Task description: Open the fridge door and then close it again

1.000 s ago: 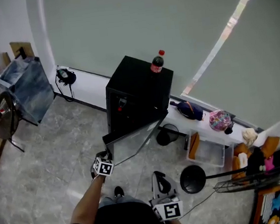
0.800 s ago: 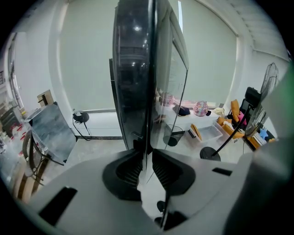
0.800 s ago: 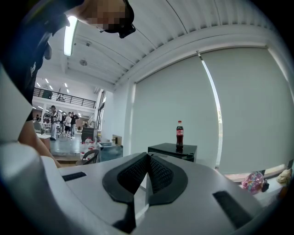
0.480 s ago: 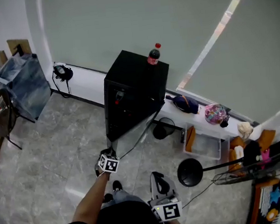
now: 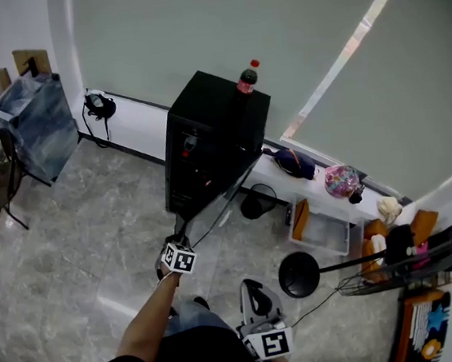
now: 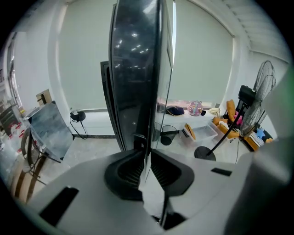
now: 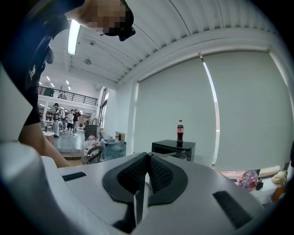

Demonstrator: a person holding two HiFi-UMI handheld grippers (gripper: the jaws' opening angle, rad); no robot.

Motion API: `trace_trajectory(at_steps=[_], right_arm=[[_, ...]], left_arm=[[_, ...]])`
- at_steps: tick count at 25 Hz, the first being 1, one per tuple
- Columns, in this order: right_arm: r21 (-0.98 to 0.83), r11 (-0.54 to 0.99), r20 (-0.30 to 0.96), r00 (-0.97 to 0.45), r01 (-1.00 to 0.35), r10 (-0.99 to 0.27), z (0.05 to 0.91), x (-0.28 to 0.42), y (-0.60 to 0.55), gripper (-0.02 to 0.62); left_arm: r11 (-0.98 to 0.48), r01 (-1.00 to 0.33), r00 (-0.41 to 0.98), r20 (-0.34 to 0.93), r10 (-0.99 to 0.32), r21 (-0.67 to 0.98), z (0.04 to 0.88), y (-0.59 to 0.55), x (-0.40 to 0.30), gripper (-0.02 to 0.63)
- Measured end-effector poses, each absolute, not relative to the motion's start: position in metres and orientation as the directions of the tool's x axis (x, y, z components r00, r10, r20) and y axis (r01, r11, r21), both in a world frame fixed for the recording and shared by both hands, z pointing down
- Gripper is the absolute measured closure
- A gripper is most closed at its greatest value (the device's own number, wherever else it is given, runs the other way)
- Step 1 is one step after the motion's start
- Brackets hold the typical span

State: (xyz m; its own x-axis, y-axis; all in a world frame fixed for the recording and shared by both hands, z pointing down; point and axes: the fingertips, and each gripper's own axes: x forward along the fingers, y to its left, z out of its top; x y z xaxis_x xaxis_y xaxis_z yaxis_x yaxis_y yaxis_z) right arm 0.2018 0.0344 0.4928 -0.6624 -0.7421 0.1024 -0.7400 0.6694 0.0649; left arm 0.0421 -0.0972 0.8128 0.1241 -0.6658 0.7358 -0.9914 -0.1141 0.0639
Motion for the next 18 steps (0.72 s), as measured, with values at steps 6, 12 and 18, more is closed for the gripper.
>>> trace_trajectory(at_steps=[6,12,18], right_arm=[[0.062,0.681,0.073,-0.677,-0.730,-0.732,0.488,0.218,0.026,0.589],[0.067,0.722,0.068,-0.719,-0.689,-0.692,0.481,0.248,0.014,0.589],[0.064,0.758,0.066,-0.755,-0.649,-0.653,0.484,0.274,-0.004,0.589]], left_arm=[[-0.085,-0.995,0.100,0.745,-0.660,0.059,0.814,-0.090,0.054,0.557],[-0.023,-0.999,0.048,0.757,-0.652,0.043,0.815,-0.083,0.069,0.557],[0.043,-0.998,0.006,0.761,-0.648,0.045,0.813,-0.078,0.091,0.557]])
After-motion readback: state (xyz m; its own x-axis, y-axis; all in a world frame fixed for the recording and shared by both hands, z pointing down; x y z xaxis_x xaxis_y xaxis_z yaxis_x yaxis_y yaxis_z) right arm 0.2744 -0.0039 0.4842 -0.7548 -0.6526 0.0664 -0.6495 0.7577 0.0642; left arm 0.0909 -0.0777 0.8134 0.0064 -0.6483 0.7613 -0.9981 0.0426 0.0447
